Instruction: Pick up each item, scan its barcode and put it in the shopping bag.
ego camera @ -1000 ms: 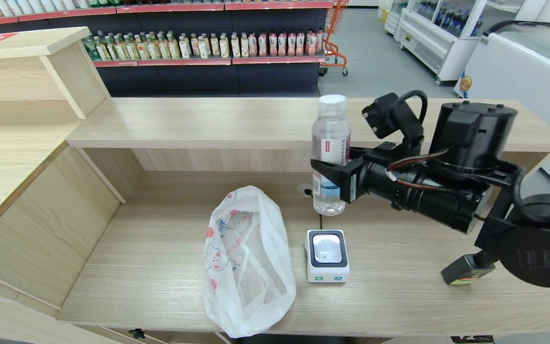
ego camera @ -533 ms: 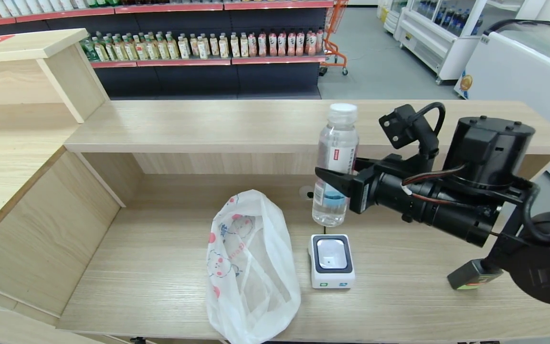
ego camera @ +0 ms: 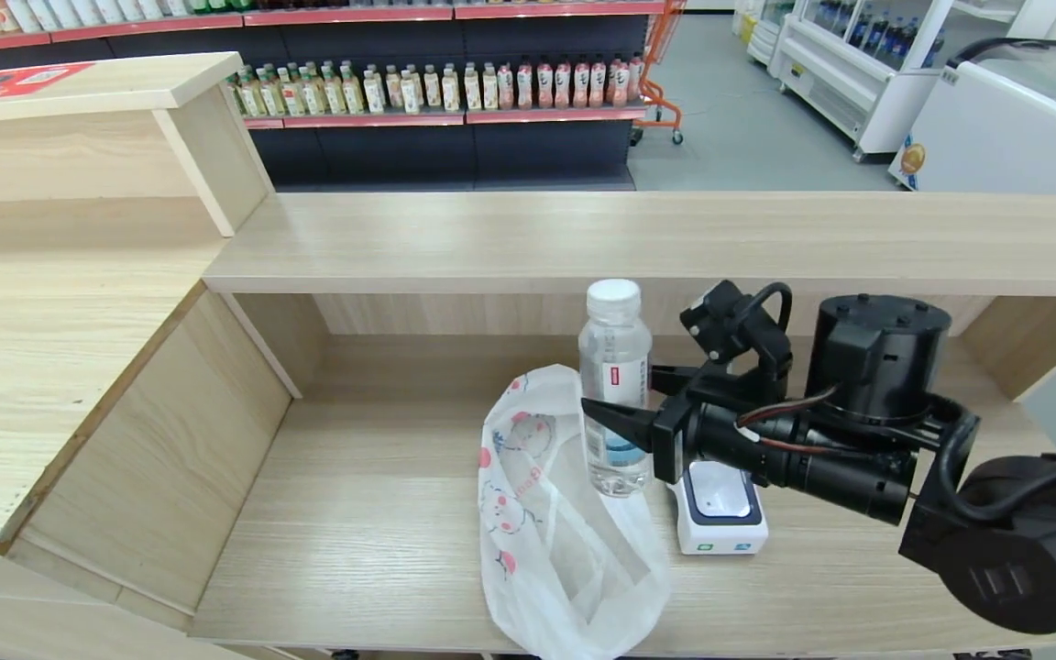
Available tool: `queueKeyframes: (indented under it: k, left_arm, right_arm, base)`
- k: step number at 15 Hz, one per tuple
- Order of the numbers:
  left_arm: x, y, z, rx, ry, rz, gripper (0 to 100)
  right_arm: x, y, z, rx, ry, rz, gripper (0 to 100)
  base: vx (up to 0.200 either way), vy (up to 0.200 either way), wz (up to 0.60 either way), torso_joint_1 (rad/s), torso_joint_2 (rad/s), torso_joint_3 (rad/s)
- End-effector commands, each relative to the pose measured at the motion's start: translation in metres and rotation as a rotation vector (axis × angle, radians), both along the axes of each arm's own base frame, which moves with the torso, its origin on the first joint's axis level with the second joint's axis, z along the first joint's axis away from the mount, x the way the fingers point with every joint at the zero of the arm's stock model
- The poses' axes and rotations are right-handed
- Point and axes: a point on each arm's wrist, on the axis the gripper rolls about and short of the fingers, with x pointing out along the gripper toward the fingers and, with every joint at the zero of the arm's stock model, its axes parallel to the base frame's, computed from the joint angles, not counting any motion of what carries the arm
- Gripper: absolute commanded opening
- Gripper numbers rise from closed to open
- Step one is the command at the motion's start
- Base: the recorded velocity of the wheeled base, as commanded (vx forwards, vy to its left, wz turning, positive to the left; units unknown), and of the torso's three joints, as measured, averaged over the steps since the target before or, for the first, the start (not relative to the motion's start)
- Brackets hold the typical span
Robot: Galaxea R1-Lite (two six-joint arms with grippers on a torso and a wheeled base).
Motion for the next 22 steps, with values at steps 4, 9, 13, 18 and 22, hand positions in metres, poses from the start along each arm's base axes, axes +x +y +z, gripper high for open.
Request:
queueKeyframes:
  k: [4,9,13,18,22]
  left_arm:
    - [0.0,0.0,0.0,-0.002,0.002,0.0,100]
    - [0.0,0.0,0.0,-0.002,0.0,0.0,100]
    - [0.0,0.0,0.0,-0.002,0.002,0.0,100]
    - [0.0,0.0,0.0,-0.002,0.0,0.0,100]
    - [0.0,0.0,0.0,-0.002,0.0,0.0,100]
  right_arm:
    - [-0.007,0.009,-0.063,-0.125,-0.088,0.071,0]
    - [-0.015,0.017,-0.097,-0.146,-0.12,0.104,0]
    - [-0.016,0.021,-0.104,-0.156,-0.111,0.117,0]
    - [-0.023,0.014,-0.114,-0.188,-0.069,0.127,0]
    - [-0.02,-0.007,-0.11,-0.155,-0.095,0.103,0]
  base:
    - [0.0,0.0,0.0,0.0,0.0,0.0]
    - [0.0,0.0,0.0,0.0,0.0,0.0]
    - [0.0,0.0,0.0,0.0,0.0,0.0]
    - [0.0,0.0,0.0,0.0,0.0,0.0]
    - [0.0,0.0,0.0,0.0,0.0,0.0]
